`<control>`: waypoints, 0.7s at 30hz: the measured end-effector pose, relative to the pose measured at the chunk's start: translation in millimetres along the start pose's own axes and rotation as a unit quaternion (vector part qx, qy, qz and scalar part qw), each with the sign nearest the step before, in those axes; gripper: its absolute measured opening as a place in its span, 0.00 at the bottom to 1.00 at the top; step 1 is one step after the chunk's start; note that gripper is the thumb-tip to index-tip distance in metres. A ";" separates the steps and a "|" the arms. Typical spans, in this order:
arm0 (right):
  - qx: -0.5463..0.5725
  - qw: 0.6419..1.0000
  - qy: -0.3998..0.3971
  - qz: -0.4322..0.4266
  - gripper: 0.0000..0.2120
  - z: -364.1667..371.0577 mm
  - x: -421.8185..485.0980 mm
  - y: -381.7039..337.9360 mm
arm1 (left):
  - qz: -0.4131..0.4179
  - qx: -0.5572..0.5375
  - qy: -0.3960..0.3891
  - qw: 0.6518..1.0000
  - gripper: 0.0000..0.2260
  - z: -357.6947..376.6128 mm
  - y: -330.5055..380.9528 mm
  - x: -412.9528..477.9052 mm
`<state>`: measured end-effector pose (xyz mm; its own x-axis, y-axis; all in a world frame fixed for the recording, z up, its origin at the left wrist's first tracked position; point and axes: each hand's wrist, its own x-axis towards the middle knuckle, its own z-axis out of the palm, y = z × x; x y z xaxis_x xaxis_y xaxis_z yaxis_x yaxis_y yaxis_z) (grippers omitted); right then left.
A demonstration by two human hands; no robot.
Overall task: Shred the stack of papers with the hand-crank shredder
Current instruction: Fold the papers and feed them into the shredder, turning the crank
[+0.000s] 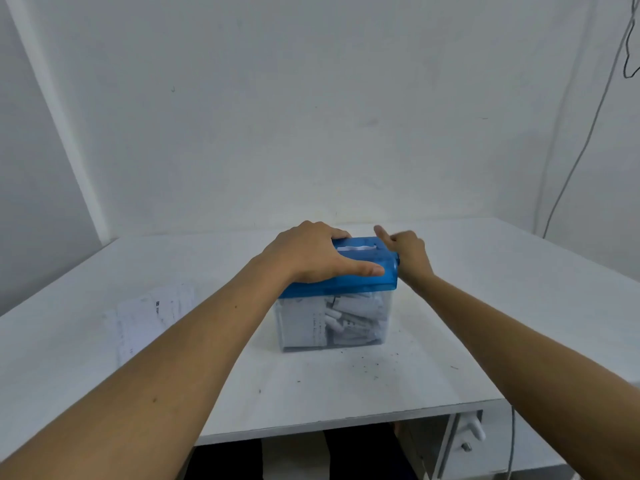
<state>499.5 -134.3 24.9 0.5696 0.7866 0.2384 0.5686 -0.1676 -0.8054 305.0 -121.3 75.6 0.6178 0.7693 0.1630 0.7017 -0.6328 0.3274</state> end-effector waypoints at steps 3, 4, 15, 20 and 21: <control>-0.042 0.996 -0.065 0.037 0.18 -3.5 -19.2 14.0 | -0.003 -0.003 -0.001 1.000 0.44 -0.4 1.3 -0.3; -0.058 0.993 -0.088 0.056 0.13 -4.8 -24.5 16.3 | -0.005 -0.001 0.000 1.000 0.45 -0.3 1.1 -0.5; 0.027 0.969 -0.230 0.085 0.29 -59.1 -77.2 15.3 | -0.008 0.013 -0.031 0.999 0.45 -4.9 3.6 -1.3; 0.120 0.956 -0.269 -0.005 0.24 -102.7 -70.2 -23.3 | -0.012 0.001 -0.032 0.999 0.42 -4.7 3.9 -2.4; 0.109 0.956 -0.272 -0.027 0.21 -106.7 -63.5 -30.3 | -0.012 0.002 -0.033 0.999 0.42 -4.7 3.0 -2.3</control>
<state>509.4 -242.6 92.1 0.1165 0.9931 0.0126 0.4173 -0.0374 -0.9080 304.0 -124.5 80.6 0.6225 0.7769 0.0941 0.7178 -0.6147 0.3271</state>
